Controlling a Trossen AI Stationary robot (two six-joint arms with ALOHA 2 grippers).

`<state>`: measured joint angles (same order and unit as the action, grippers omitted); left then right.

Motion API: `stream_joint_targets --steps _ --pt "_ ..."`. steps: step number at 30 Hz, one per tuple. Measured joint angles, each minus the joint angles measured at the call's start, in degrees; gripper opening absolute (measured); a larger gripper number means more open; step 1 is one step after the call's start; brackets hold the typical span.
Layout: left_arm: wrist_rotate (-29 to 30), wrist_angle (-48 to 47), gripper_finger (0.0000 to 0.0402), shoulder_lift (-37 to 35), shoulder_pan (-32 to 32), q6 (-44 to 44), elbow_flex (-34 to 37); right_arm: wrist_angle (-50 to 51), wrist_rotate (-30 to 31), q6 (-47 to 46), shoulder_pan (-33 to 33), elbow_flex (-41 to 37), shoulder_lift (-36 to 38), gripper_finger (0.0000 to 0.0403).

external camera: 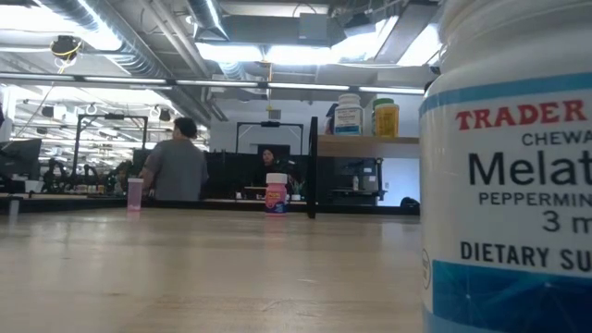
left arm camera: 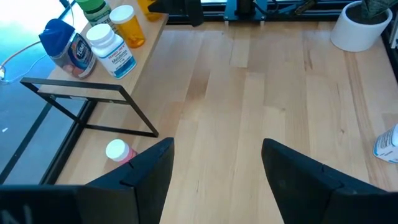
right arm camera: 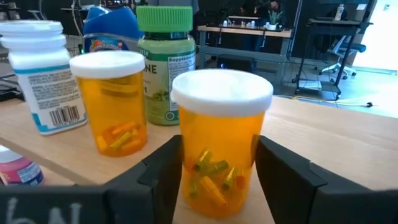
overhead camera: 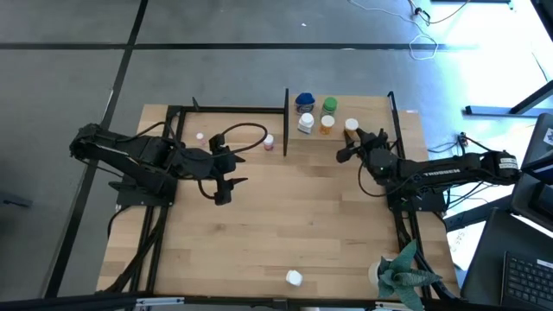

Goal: Pick and place medicine bottles onto shelf by color
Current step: Put the orange medicine bottle on the shelf

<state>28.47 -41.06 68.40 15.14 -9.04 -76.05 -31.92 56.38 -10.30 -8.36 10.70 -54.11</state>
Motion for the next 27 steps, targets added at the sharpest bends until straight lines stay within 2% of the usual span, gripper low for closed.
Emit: stream_joint_targets --steps 5,9,14,27 --pt "0.0 0.0 0.0236 0.0 0.0 0.0 0.0 0.9 -0.2 0.2 0.0 -0.2 -0.1 0.0221" --pt "0.0 0.0 0.0236 0.0 0.0 0.0 0.0 -0.5 2.1 2.1 0.0 -0.2 -0.1 0.0231" --pt "0.0 0.0 0.0236 0.0 0.0 0.0 0.0 -4.7 2.0 7.3 0.0 -0.1 1.0 0.0233" --pt "0.0 0.0 0.0236 0.0 0.0 0.0 0.0 -8.3 1.9 12.6 0.0 -0.1 5.4 0.0234"
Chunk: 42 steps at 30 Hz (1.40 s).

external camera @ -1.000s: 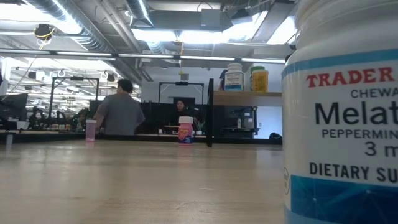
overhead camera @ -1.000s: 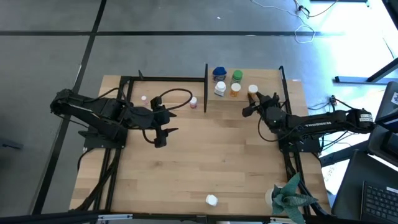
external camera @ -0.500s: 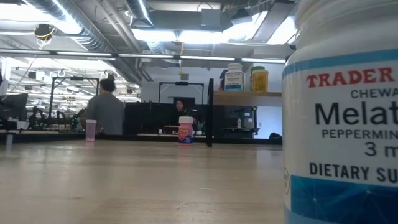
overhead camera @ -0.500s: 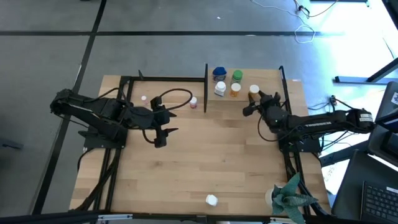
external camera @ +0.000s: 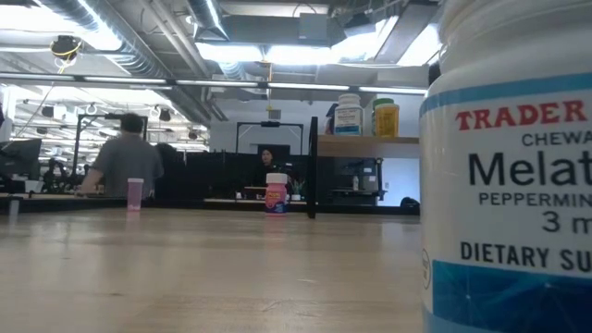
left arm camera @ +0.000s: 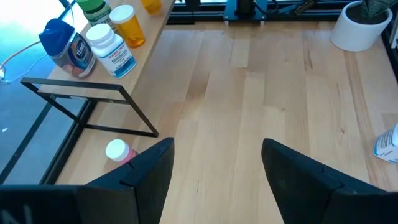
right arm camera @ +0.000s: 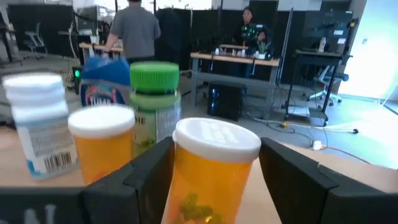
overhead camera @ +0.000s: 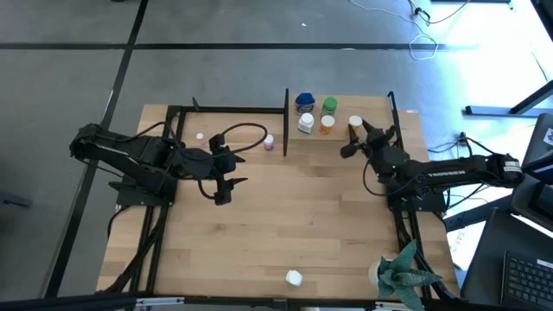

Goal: Pick and place medicine bottles onto shelf by color
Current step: Put the orange medicine bottle on the shelf

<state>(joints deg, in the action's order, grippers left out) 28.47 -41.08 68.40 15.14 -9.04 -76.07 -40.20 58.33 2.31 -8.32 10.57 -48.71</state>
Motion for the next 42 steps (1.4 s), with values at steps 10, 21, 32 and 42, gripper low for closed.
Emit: stream_joint_targets --steps 10,21,32,42 --pt "0.0 0.0 0.0236 0.0 0.0 0.0 0.0 -3.8 -4.8 5.5 0.0 0.0 2.7 0.0234" --pt "0.0 0.0 0.0236 0.0 0.0 0.0 0.0 8.7 -5.1 -2.3 0.0 0.1 2.5 0.0234" --pt "0.0 0.0 0.0236 0.0 0.0 -1.1 0.0 8.8 -5.0 -2.2 0.0 0.1 -1.2 0.0234" --pt "0.0 0.0 0.0236 0.0 0.0 -1.1 0.0 8.3 -4.9 -2.1 0.0 0.1 -1.5 0.0234"
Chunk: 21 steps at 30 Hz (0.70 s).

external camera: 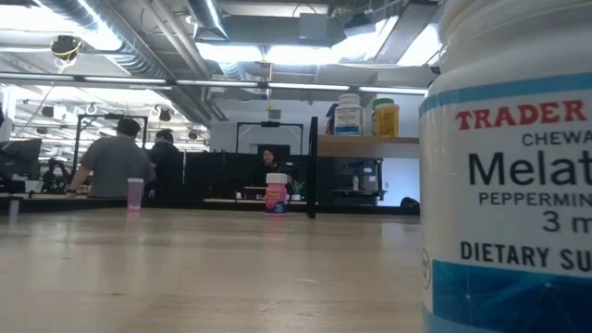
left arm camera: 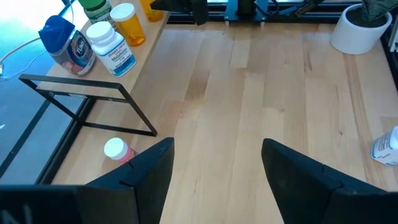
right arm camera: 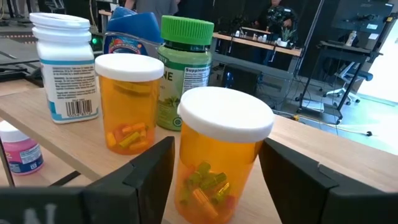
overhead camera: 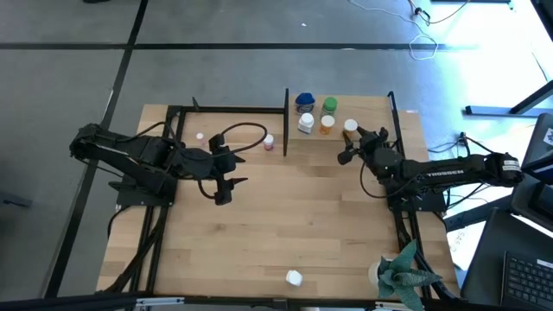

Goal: Pick and place medicine bottles onto shelf by color
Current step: Put the orange medicine bottle on the shelf

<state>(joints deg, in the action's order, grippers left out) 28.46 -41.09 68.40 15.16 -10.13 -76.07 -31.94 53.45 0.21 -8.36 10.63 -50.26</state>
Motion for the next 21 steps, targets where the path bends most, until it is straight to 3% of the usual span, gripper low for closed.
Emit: stream_joint_targets --steps 21 --pt "0.0 0.0 0.0236 0.0 0.0 0.0 0.0 0.2 0.4 -1.6 -0.1 0.0 0.0 0.0236"
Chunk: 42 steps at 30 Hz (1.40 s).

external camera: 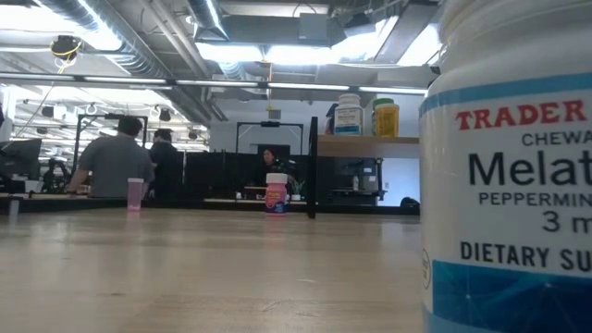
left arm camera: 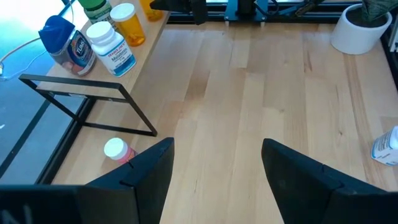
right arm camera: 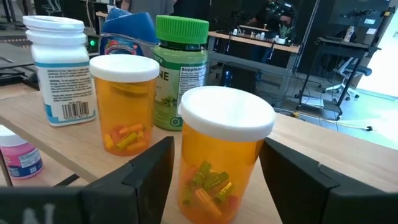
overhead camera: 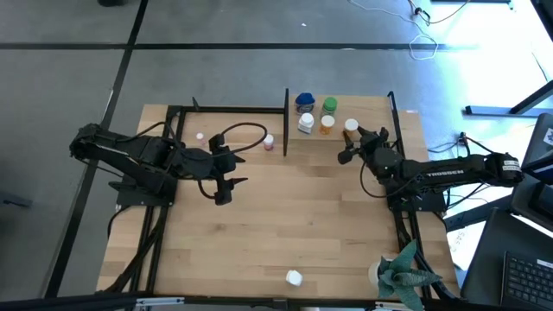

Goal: Pick and place medicine bottles onto shelf by color
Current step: Put the orange medicine bottle on the shelf

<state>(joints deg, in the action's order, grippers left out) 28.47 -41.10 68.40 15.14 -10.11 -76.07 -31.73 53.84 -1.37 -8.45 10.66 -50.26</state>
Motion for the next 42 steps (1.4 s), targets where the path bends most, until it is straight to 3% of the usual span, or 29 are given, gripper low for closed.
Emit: stream_joint_targets --steps 15,25,42 --pt "0.0 0.0 0.0236 0.0 0.0 0.0 0.0 -0.2 0.0 0.3 0.0 0.0 0.0 0.0236" --pt "0.0 0.0 0.0236 0.0 0.0 0.0 0.0 -0.2 0.5 1.6 0.0 0.0 0.0 0.0206" --pt "0.0 0.0 0.0236 0.0 0.0 0.0 0.0 -4.0 0.5 3.2 0.0 0.0 0.2 0.0251"
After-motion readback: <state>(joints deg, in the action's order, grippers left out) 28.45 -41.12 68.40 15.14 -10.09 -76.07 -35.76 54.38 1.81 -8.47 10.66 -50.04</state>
